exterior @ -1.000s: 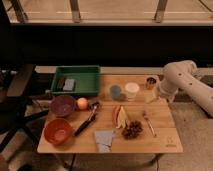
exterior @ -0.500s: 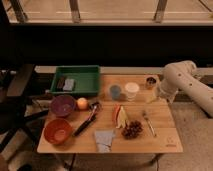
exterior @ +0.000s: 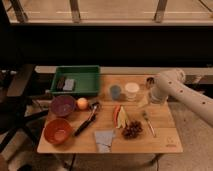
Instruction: Place fork in red bowl
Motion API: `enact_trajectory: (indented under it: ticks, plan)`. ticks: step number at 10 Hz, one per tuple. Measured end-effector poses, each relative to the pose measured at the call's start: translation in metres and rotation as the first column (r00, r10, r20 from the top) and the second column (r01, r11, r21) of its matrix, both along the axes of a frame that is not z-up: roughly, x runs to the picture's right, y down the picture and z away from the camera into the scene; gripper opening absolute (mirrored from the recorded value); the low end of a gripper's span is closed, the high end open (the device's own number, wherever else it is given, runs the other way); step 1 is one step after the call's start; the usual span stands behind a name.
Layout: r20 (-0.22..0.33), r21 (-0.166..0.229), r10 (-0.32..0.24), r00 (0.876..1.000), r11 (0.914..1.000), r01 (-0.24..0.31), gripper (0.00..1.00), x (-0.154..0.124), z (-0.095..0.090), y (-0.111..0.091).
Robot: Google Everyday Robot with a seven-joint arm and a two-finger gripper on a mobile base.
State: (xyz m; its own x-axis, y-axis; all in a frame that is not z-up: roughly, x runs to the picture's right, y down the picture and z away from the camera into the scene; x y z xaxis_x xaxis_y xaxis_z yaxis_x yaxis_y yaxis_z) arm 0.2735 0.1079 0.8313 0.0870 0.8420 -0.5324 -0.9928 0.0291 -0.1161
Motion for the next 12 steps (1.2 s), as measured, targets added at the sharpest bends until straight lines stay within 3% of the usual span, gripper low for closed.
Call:
enact_trajectory:
  ticks: [5, 9, 12]
  plan:
    - [0.073, -0.081, -0.01, 0.997, 0.9966, 0.016, 0.8, -0.025, 0.039, 0.026]
    - [0.106, -0.096, -0.008, 0.994, 0.9952, 0.018, 0.8, -0.036, 0.049, 0.025]
    - [0.114, -0.136, -0.001, 0.993, 0.9906, 0.016, 0.78, -0.04, 0.06, 0.032]
